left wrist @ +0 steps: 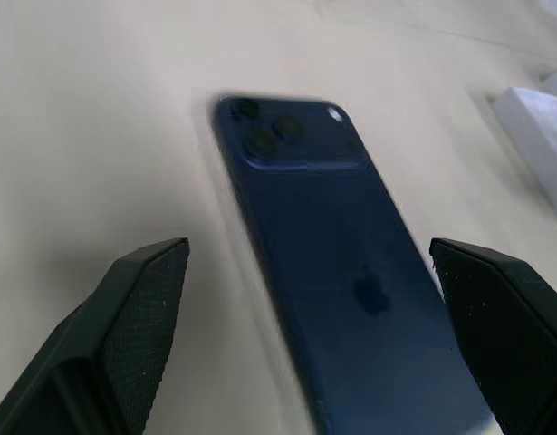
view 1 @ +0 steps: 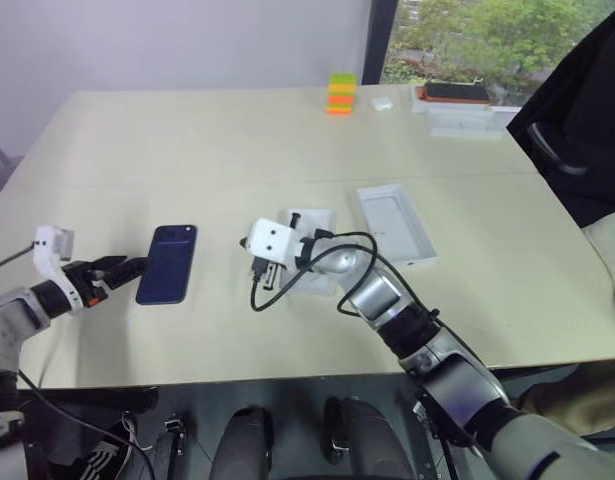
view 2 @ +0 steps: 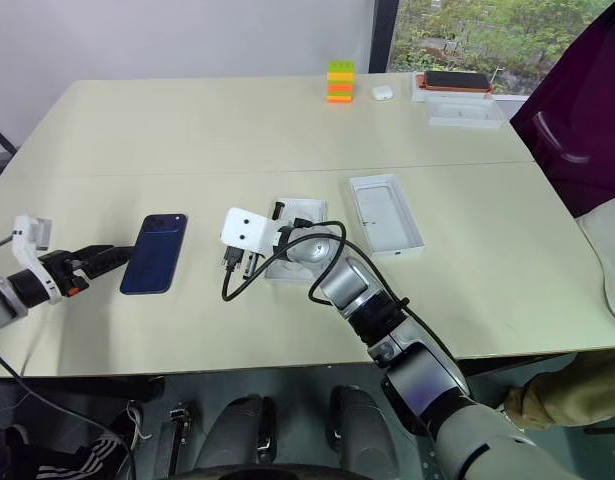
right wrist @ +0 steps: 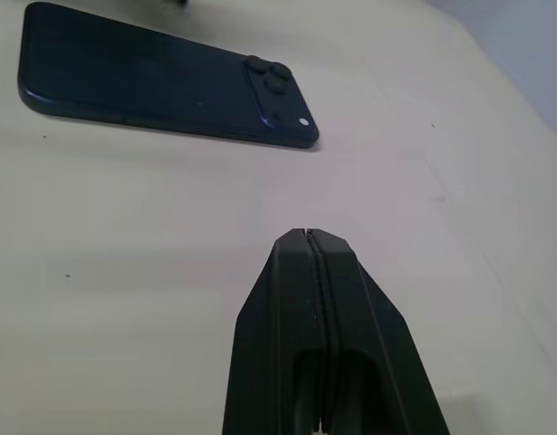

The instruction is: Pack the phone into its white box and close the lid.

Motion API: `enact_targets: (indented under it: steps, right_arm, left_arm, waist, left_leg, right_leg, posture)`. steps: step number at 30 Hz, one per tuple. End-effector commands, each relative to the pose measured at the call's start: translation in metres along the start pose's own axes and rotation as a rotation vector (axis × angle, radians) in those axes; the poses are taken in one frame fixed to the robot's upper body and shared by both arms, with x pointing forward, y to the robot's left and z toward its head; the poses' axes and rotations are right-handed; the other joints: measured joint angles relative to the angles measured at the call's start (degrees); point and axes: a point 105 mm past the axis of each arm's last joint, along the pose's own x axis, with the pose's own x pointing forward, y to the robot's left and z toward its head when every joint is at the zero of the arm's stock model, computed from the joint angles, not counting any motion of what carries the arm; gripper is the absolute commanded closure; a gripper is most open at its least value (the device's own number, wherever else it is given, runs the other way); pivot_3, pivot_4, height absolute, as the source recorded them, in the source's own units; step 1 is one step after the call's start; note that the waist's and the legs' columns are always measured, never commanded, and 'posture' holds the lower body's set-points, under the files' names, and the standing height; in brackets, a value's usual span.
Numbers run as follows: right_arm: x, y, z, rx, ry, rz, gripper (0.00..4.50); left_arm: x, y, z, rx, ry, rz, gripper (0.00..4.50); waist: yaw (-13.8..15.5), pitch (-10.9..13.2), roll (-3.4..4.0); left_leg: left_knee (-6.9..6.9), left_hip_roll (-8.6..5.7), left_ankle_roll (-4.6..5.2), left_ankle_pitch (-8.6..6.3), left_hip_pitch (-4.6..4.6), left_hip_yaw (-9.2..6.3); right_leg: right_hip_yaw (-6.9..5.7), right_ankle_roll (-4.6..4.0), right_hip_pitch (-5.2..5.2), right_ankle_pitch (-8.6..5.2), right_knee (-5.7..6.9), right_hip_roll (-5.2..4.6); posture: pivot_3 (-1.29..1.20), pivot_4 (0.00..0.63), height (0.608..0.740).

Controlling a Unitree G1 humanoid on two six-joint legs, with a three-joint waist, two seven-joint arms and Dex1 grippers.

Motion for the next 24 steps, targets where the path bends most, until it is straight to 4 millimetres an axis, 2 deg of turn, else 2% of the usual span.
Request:
enact_targets:
  steps: [1,5,10,15,24]
  right_arm:
    - [0.005,0.001,0.02,-0.045,-0.062,0.011,4.5]
    - [0.005,0.007,0.018,-0.055,-0.051,0.033,4.5]
    - [0.004,0.008,0.011,-0.062,-0.018,0.039,4.5]
    - [0.007,0.007,0.005,-0.061,0.018,0.038,4.5]
    - [0.02,0.006,-0.005,-0.073,0.102,0.007,4.5]
  left_arm:
    - [0.003,-0.006,-0.002,-0.087,0.048,-0.042,0.04]
    - [0.007,-0.007,-0.012,-0.143,0.123,-0.054,0.04]
    - [0.013,-0.012,-0.02,-0.117,0.174,-0.082,0.04]
    - [0.022,0.002,-0.011,-0.014,0.141,0.001,0.04]
    - [0.027,0.015,0.003,-0.014,0.085,0.05,0.04]
  waist:
    - [0.1,0.0,-0.01]
    - [0.2,0.0,-0.01]
    - [0.2,0.0,0.0]
    - [0.7,0.0,0.02]
    - [0.1,0.0,0.02]
  left_leg:
    - [0.0,0.0,0.0,0.0,0.0,-0.01]
    - [0.0,-0.02,0.0,0.0,0.02,-0.02]
    - [0.0,-0.04,0.0,0.0,0.04,0.0]
    - [0.0,-0.07,0.0,0.0,0.1,-0.02]
    - [0.01,-0.06,0.0,0.01,0.17,-0.03]
  right_leg:
    - [0.0,0.0,0.0,0.0,0.01,0.0]
    - [0.0,0.0,0.01,0.0,0.04,-0.03]
    - [0.02,0.0,0.02,0.0,0.03,-0.05]
    - [0.0,0.0,0.1,0.0,0.04,-0.08]
    - [0.0,-0.01,0.09,0.0,0.18,-0.03]
  posture:
    - [0.0,0.15,0.74]
    - [0.0,0.15,0.74]
    - [0.0,0.15,0.74]
    - [0.0,0.15,0.74]
    - [0.0,0.15,0.74]
